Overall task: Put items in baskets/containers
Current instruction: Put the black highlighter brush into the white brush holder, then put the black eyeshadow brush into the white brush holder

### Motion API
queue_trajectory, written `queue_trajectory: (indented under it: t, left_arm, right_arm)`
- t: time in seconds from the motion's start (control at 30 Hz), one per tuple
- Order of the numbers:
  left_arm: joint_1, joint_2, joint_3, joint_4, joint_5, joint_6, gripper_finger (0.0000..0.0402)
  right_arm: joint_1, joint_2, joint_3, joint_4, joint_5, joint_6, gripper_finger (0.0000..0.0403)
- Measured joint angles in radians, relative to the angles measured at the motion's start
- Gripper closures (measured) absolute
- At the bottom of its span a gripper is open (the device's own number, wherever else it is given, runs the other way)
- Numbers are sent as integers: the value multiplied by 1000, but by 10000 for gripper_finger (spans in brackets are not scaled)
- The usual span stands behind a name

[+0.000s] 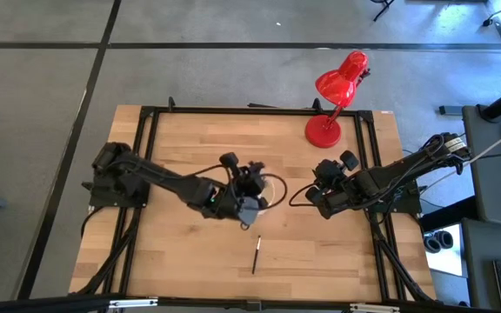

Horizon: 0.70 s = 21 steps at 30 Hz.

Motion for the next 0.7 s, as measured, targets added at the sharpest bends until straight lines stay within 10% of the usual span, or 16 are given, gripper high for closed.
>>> queue_trajectory:
  t: [0.7]
  left_arm:
    - [31,0,-93,-20,137,-232,360]
  right_arm:
    - [0,0,0,0,8,-7,273]
